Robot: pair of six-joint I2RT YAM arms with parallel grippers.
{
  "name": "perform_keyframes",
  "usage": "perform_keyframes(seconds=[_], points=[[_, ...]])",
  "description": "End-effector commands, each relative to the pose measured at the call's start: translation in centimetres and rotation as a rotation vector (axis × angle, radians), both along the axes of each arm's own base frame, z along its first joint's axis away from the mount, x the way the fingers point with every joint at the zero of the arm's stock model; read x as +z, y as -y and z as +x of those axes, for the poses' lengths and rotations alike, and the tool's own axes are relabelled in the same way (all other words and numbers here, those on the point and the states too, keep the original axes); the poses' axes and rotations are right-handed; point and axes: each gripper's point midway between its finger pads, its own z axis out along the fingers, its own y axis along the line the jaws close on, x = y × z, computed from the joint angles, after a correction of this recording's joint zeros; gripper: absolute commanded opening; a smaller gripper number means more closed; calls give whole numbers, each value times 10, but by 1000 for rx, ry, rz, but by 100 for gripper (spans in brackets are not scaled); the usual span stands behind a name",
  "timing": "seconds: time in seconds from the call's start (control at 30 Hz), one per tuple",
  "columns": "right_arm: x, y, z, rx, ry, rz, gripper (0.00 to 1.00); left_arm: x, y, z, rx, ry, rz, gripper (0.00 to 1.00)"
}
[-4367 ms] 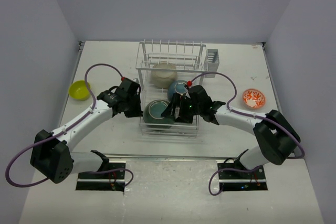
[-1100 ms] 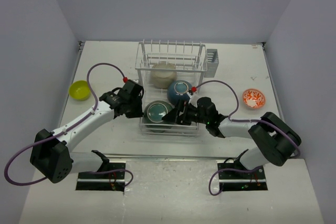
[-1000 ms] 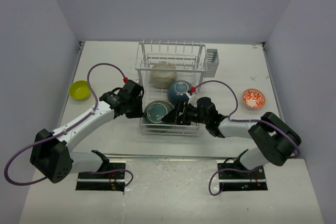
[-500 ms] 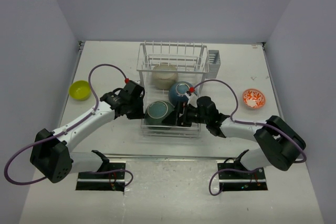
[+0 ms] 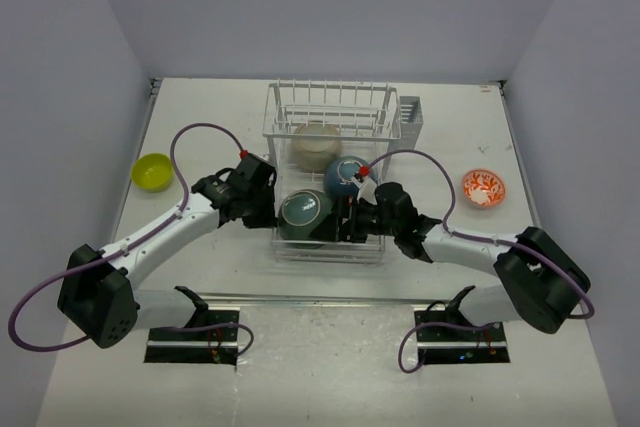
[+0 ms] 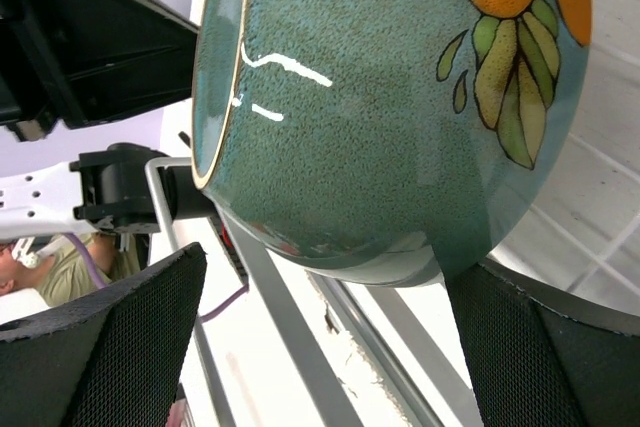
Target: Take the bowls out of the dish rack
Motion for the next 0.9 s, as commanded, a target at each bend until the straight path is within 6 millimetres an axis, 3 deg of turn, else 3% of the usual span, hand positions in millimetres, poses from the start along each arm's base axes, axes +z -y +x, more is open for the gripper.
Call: perform_keyframes(seconds=[0.0,0.37,0.6,0.87], points=[[44,-17,-7,84,104,103,99,-13,28,-15,-40,-80,-96,0],[26,-9,5,24,64,33,99,-19,30,-16,-41,-107,-98,0],[42,2,13,-18,107,76,99,-22,28,-20,-37,-119,-99,0],[43,8,21,-29,93,112,99,-25,30,-22,-39,-134,-107,0]])
